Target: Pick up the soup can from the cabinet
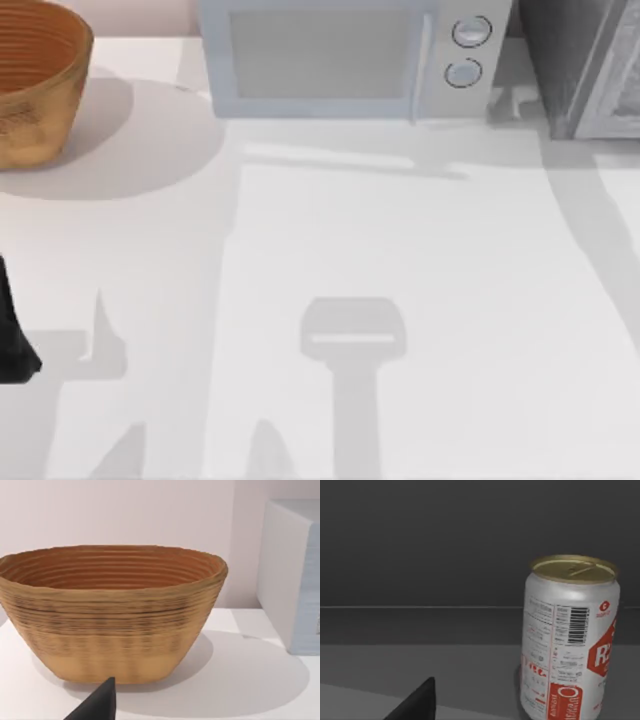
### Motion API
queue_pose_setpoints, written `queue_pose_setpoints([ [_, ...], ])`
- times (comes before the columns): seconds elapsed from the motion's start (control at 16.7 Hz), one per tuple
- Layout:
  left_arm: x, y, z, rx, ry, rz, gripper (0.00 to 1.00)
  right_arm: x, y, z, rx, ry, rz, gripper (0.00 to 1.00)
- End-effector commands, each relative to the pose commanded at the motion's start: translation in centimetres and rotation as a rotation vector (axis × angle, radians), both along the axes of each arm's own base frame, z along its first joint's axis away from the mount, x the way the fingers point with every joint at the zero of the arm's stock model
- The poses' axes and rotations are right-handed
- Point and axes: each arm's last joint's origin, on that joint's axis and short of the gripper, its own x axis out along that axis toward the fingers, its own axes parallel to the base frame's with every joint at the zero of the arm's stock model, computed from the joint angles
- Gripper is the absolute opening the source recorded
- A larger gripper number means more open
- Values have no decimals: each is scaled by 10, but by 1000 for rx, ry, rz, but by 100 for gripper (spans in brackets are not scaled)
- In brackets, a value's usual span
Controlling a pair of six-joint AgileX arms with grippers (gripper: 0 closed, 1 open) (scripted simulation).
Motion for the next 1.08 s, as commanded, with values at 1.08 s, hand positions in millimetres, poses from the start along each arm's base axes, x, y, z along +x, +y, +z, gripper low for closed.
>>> queue_pose_setpoints([
  [1.08,0,0,0,0,0,0,100,63,-1,-4,0,0,-1,100],
])
